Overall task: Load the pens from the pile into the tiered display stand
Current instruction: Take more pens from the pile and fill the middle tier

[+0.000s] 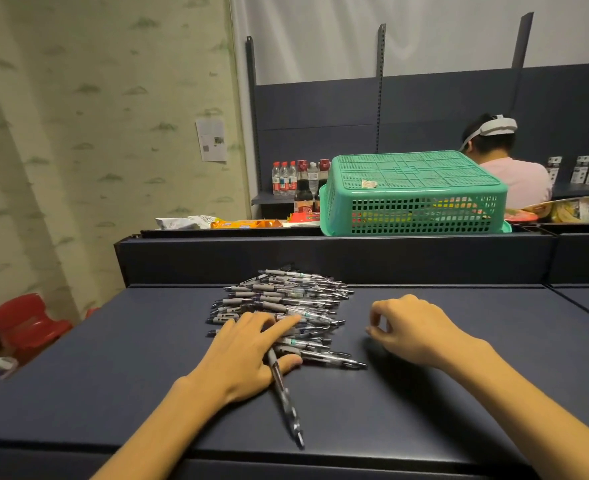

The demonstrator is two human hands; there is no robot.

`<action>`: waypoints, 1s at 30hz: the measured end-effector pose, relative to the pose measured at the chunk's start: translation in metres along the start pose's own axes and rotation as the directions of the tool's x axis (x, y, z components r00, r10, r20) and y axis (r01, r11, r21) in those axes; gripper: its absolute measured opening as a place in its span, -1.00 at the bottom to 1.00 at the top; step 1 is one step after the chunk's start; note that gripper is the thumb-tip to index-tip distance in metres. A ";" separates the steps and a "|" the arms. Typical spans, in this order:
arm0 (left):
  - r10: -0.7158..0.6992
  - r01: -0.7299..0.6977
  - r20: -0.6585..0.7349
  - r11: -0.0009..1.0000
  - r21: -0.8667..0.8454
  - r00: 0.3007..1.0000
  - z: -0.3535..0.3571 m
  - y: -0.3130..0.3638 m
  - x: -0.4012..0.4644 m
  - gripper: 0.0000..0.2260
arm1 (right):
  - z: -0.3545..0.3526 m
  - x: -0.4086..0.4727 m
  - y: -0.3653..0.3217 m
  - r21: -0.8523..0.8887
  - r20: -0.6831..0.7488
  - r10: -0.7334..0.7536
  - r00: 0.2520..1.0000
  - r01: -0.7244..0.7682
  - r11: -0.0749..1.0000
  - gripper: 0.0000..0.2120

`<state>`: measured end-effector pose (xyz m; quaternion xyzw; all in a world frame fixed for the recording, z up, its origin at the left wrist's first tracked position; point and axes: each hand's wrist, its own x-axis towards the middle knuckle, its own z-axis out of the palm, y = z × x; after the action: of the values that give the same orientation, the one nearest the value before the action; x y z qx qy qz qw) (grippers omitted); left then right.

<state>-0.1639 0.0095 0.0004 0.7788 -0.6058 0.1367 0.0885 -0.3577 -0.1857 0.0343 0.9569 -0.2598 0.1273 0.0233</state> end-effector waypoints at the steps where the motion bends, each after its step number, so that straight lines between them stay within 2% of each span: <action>1: 0.004 -0.005 0.010 1.000 0.012 1.000 -0.001 0.002 -0.001 -0.40 | 0.000 -0.001 0.000 0.000 0.004 -0.002 1.000 0.002 1.000 -0.76; 5: 0.024 -0.027 0.044 0.997 0.071 0.999 -0.004 0.009 -0.001 -0.48 | 0.001 -0.002 0.000 -0.005 0.011 0.007 1.000 -0.007 1.000 -0.76; 9: 0.008 -0.008 0.045 1.000 -0.007 0.999 -0.005 0.007 0.002 -0.47 | -0.001 -0.001 -0.001 -0.002 0.012 0.007 1.000 -0.007 1.000 -0.77; 13: -0.005 0.003 -0.031 0.999 -0.036 1.000 -0.014 0.003 0.004 -0.35 | -0.002 -0.001 0.001 0.002 0.012 0.011 1.000 -0.011 1.000 -0.77; 17: -0.017 0.030 -0.144 0.996 0.086 0.989 -0.020 0.001 0.009 -0.54 | -0.004 -0.002 0.000 -0.001 0.012 0.010 1.000 -0.010 1.000 -0.77; 19: -0.024 0.050 -0.193 0.990 0.131 0.981 -0.018 -0.001 0.008 -0.55 | -0.004 -0.003 -0.002 -0.001 0.010 0.010 1.000 -0.010 1.000 -0.77; 25: -0.171 0.181 -0.065 0.965 0.189 0.983 -0.024 0.004 -0.009 -0.69 | -0.004 -0.007 -0.002 -0.004 0.017 0.019 1.000 -0.019 1.000 -0.77; 30: -0.203 0.192 0.031 0.960 0.205 0.979 -0.025 0.003 -0.021 -0.59 | -0.003 -0.010 -0.007 -0.007 0.017 0.012 1.000 -0.012 1.000 -0.77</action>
<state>-0.1744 0.0361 0.0173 0.8435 -0.5102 0.1678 0.0068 -0.3634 -0.1743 0.0345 0.9563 -0.2662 0.1185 0.0235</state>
